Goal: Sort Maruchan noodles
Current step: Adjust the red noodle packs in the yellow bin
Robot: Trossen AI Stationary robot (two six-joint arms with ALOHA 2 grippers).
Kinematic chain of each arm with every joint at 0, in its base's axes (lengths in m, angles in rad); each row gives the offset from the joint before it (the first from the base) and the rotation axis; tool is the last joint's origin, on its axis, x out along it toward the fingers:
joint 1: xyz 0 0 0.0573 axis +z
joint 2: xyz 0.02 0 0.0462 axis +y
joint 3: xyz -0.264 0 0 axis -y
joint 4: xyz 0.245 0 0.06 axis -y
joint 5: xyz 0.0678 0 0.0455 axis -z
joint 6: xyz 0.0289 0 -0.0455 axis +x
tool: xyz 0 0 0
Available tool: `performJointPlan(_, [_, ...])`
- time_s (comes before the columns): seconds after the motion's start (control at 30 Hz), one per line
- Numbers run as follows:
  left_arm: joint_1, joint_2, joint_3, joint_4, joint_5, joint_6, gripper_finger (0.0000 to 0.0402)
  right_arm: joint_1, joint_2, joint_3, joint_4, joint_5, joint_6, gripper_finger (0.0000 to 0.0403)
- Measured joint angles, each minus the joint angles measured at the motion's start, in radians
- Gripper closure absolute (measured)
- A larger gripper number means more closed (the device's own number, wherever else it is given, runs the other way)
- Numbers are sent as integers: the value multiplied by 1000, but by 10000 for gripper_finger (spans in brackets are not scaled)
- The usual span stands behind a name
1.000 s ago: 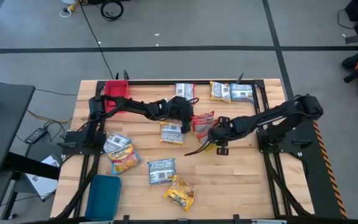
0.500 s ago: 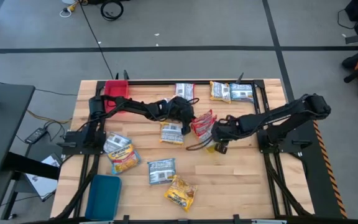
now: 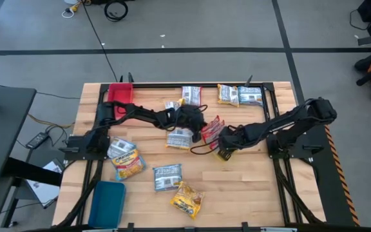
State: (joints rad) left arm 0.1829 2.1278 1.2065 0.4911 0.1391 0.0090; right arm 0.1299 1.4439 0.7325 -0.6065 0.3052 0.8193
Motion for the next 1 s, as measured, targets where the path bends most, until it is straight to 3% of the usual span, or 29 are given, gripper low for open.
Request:
performJointPlan(0.23, [7, 1, 76, 13, 41, 28, 377, 16, -90, 39, -252, 13, 85, 266])
performJointPlan(0.47, [7, -3, 131, -49, 29, 59, 377, 25, -171, 104, -448, -144, 124, 266])
performJointPlan(0.63, [8, -99, 133, -347, -46, 59, 377, 50, -161, 104, -419, -167, 95, 266])
performJointPlan(0.8, [-46, -202, 128, -644, -172, 1, 377, 86, -68, 104, -342, -149, 13, 266])
performJointPlan(1.0, [-171, -180, 128, -791, -305, -276, 377, 112, 46, 102, -335, -65, 5, 266])
